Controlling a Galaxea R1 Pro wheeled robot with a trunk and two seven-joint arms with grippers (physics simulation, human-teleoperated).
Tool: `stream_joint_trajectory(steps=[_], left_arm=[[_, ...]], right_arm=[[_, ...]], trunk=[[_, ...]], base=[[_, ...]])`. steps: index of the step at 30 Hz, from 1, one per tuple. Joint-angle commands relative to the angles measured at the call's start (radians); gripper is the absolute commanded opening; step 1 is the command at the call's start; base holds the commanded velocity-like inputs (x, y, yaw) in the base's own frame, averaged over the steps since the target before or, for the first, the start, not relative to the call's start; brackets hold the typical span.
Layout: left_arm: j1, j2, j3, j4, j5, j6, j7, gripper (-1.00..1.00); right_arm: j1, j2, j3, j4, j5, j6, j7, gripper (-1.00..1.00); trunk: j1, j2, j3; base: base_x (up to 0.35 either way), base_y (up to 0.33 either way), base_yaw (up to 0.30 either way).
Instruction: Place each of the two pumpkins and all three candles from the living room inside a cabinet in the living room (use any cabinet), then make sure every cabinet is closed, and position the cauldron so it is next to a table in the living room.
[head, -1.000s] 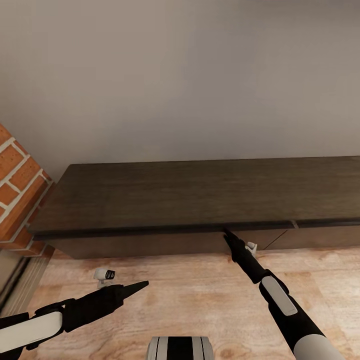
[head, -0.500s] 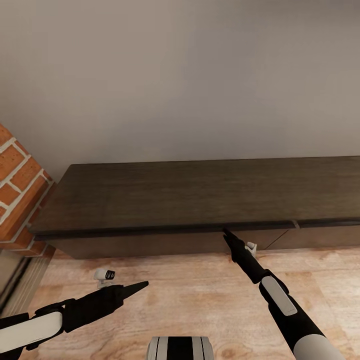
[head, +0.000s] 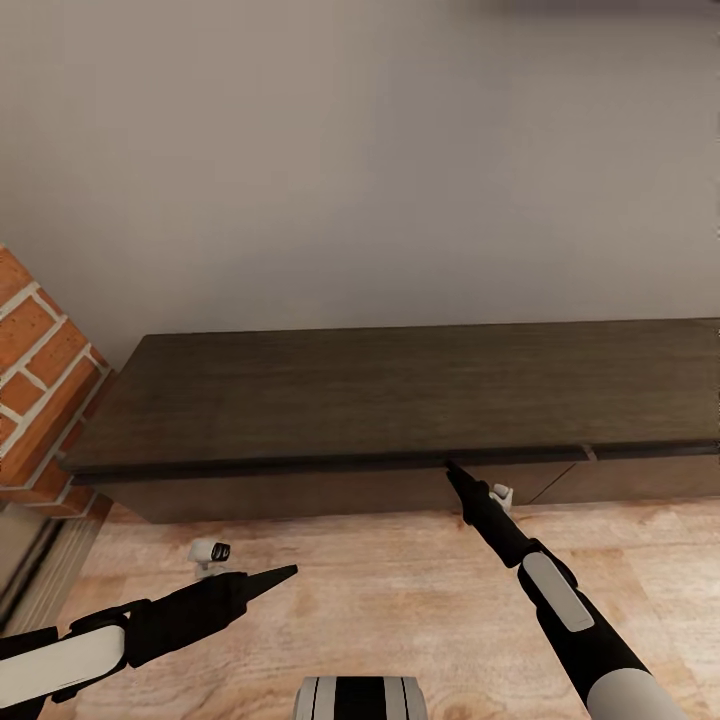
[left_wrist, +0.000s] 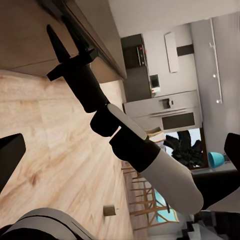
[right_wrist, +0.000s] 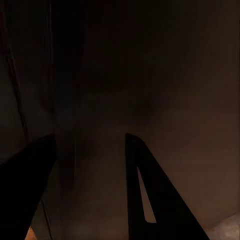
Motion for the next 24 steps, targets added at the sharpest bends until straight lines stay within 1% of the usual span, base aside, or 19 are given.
stream_joint_trajectory(steps=[1,2,5,8,12,15,24], left_arm=[[-0.003,0.0,-0.006,-0.001,0.006,-0.008,-0.002,1.0],[-0.003,0.001,-0.006,-0.001,0.006,-0.008,-0.003,1.0],[-0.003,0.001,-0.006,-0.001,0.006,-0.008,-0.003,1.0],[-0.003,0.001,-0.006,-0.001,0.006,-0.008,-0.003,1.0],[-0.003,0.001,-0.006,-0.001,0.006,-0.008,-0.004,1.0],[-0.003,0.0,-0.006,-0.001,0.005,-0.008,-0.003,1.0],[-0.003,0.001,-0.006,-0.001,0.007,-0.008,-0.004,1.0]], right_arm=[[0.0,-0.001,0.001,0.001,-0.007,0.003,-0.001,-1.0],[0.0,-0.001,0.001,0.001,-0.007,0.003,-0.001,-1.0],[0.0,-0.001,0.001,0.001,-0.007,0.003,-0.001,-1.0],[0.0,-0.001,0.002,0.001,-0.007,0.003,-0.001,-1.0],[0.0,-0.001,0.001,0.001,-0.007,0.003,-0.001,-1.0],[0.0,-0.001,0.001,0.001,-0.007,0.003,-0.001,-1.0],[0.0,-0.001,0.001,0.001,-0.007,0.003,-0.001,-1.0]], trunk=[[0.0,0.0,0.003],[-0.001,0.0,0.007],[-0.001,0.0,0.007],[-0.002,0.001,0.019],[-0.002,0.001,0.019],[-0.004,0.002,0.03],[-0.004,0.002,0.03]], base=[[0.0,0.0,0.0],[0.0,0.0,0.0],[0.0,0.0,0.0],[0.0,0.0,0.0],[0.0,0.0,0.0],[0.0,0.0,0.0],[0.0,0.0,0.0]])
